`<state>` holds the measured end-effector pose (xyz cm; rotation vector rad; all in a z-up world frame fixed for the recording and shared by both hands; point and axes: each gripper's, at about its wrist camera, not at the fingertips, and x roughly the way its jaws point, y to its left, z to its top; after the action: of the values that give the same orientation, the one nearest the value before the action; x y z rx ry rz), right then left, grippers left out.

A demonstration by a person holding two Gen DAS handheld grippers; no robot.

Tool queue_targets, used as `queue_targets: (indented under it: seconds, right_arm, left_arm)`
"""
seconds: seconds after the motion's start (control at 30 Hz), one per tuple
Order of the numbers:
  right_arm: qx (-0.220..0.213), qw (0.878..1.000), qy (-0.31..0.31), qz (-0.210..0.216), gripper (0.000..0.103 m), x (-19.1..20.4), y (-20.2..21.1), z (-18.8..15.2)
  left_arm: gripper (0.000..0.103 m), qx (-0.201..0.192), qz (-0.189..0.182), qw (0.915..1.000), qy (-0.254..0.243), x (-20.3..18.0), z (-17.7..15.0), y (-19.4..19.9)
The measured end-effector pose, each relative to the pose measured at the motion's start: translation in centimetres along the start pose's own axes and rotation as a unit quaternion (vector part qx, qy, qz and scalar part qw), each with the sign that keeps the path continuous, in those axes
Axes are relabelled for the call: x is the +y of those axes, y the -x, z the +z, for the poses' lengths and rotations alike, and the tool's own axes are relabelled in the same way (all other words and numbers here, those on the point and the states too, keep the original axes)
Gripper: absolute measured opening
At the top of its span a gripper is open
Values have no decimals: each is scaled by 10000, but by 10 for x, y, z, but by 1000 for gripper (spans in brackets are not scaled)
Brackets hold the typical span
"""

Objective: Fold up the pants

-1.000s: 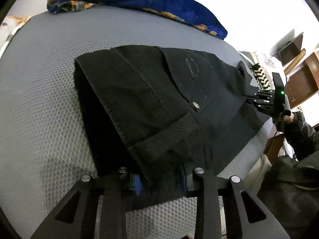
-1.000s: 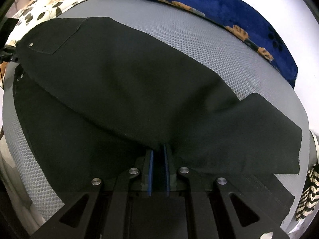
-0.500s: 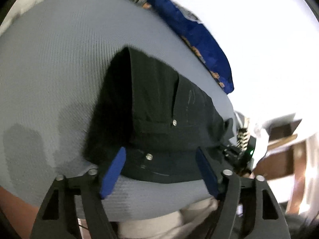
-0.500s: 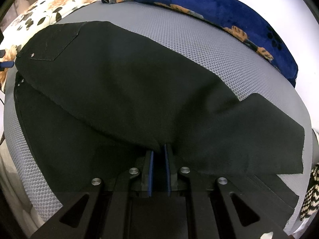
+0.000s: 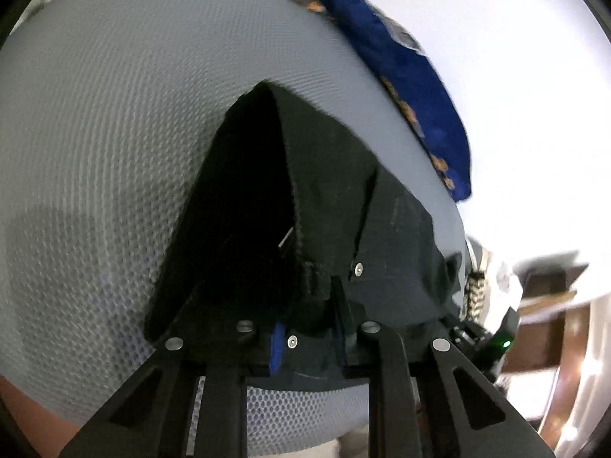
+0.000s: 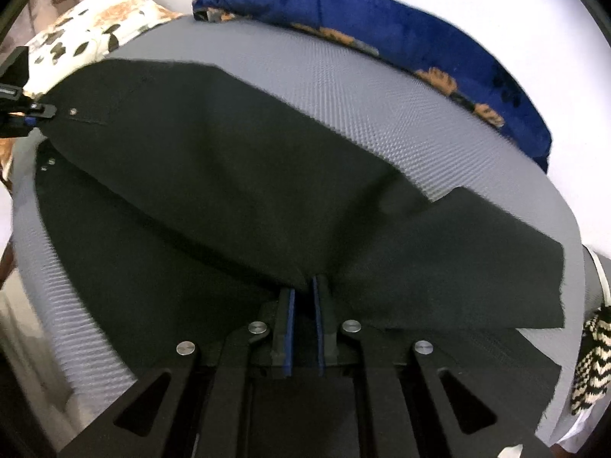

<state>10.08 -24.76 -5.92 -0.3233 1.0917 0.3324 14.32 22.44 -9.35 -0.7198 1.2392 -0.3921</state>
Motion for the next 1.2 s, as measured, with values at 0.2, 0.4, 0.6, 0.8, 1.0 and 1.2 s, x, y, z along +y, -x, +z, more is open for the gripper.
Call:
queue_targets:
  seconds: [0.2, 0.4, 0.6, 0.8, 1.0, 1.2]
  right_arm:
    - [54, 9998, 75, 200, 7, 27, 32, -22]
    - [451, 9981, 48, 414, 7, 50, 16, -45]
    - [524, 9976, 56, 447, 7, 50, 19, -50]
    - [711, 9960, 14, 535, 7, 49, 2, -58]
    - [722, 9951, -132, 664, 7, 44, -4, -58]
    - [658, 9947, -291, 739, 7, 43, -4, -58]
  left_arm:
    - [21, 407, 199, 9976, -531, 4, 6, -1]
    - [21, 734, 424, 9918, -961, 9, 1, -11]
    - [21, 814, 418, 9888, -1179, 15, -18, -1]
    - [22, 816, 417, 9869, -1326, 18, -33, -5]
    - [33, 645, 835, 9817, -1584, -2, -38, -9]
    - [56, 198, 1634, 9634, -2118, -19, -44, 7]
